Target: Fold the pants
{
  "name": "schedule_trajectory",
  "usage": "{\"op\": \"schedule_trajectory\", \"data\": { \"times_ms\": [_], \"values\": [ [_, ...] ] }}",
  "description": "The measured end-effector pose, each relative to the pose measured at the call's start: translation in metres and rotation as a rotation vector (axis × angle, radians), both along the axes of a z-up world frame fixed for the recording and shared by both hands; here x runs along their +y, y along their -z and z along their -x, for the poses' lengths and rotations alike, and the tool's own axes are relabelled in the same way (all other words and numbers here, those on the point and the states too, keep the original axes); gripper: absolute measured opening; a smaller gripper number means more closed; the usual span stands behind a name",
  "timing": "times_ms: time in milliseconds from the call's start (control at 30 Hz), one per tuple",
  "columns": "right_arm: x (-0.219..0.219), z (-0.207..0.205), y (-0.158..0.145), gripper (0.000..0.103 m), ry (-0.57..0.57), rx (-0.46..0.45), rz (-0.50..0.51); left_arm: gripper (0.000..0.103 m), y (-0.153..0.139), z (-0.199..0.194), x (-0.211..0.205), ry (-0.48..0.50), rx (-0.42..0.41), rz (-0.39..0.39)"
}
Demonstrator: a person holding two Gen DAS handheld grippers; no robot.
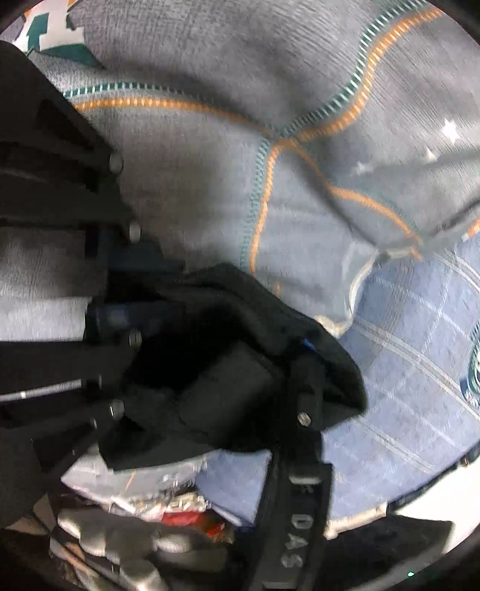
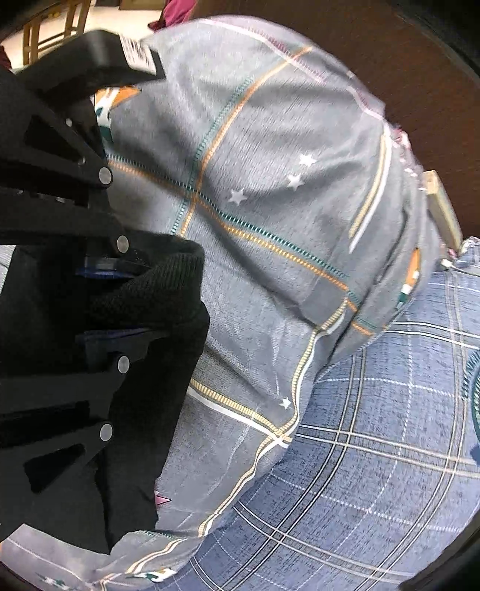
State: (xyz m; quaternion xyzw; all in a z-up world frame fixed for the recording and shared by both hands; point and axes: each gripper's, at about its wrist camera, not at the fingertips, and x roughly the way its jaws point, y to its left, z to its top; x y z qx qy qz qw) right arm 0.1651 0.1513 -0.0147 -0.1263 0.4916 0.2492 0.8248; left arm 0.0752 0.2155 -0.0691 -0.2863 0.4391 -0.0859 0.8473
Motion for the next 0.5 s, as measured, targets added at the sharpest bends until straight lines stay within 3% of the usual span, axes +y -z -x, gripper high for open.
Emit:
{"op": "schedule_trajectory", "data": {
  "times_ms": [133, 300, 500],
  "values": [
    [-0.029, -0.003, -0.011, 0.020, 0.038, 0.020, -0.106, 0.008, -0.025, 0.004, -0.016, 0.028, -0.061, 0.025],
    [-0.082, -0.006, -0.027, 0.020, 0.090, 0.040, -0.256, 0.008, -0.061, 0.000, -0.050, 0.046, -0.106, -0.073],
    [-0.126, -0.002, -0.036, 0.020, 0.116, 0.040, -0.372, 0.008, -0.081, -0.005, -0.061, 0.001, -0.072, -0.172]
  ]
}}
